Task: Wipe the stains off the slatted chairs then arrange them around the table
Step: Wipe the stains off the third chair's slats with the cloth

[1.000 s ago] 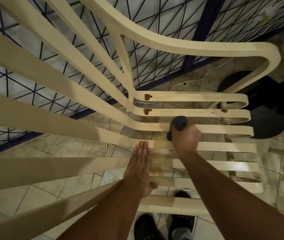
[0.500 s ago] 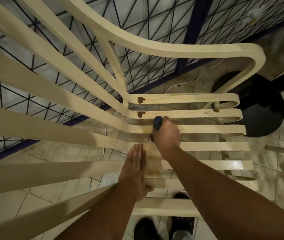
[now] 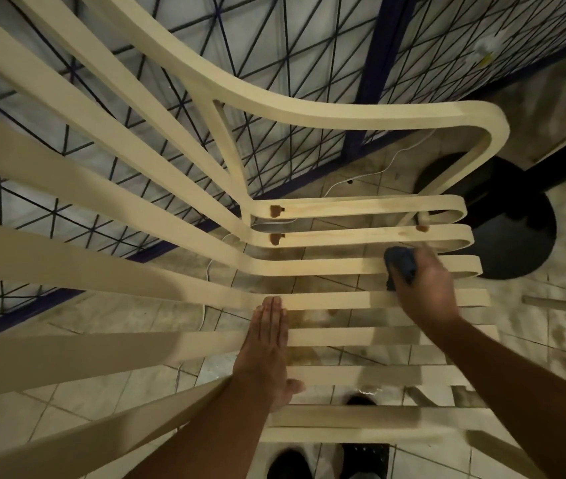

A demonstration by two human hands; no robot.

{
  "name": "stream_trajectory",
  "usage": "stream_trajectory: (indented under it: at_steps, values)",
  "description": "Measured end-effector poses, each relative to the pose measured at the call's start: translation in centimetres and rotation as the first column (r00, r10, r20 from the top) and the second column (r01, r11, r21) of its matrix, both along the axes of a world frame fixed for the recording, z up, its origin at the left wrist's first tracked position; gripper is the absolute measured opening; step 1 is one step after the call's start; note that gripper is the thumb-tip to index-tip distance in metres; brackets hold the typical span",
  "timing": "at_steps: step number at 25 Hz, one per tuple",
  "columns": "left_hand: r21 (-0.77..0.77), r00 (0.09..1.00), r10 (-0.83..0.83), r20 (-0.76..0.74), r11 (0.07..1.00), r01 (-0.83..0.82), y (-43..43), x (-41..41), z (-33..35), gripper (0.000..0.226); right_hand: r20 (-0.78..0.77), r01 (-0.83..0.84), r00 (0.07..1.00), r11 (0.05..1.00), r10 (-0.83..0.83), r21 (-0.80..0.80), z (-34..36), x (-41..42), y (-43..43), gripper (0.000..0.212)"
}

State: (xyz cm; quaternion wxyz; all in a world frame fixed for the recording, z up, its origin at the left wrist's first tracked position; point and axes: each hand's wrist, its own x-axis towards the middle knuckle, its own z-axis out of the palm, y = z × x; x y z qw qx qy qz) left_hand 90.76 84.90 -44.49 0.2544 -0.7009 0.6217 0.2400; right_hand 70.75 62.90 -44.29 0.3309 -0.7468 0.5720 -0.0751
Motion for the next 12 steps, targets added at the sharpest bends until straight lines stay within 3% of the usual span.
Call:
stream_trajectory:
  at_steps: [4,8,10,12]
  values:
    - [-0.008,1.000,-0.004,0.024,1.000,0.004,0.0,-0.1,-0.3,0.124,0.039,-0.143,0.988,0.986,0.147,-0.081,-2.1,1.7,6.4,0.025]
    - [0.046,0.997,-0.041,0.068,0.998,0.038,-0.3,-0.3,-0.4,0.118,0.249,-0.409,0.888,0.911,0.385,0.048,-2.7,8.9,9.4,0.028]
    - [0.050,0.997,-0.048,0.057,0.998,0.045,-0.6,-0.3,-0.5,0.116,0.366,-0.364,0.892,0.902,0.265,0.234,-1.4,12.0,9.6,0.029]
    - [0.033,0.997,-0.041,0.073,0.999,0.039,-0.5,-0.2,-0.6,0.122,0.463,-0.167,0.883,0.868,-0.080,0.468,-0.9,13.1,8.8,0.034]
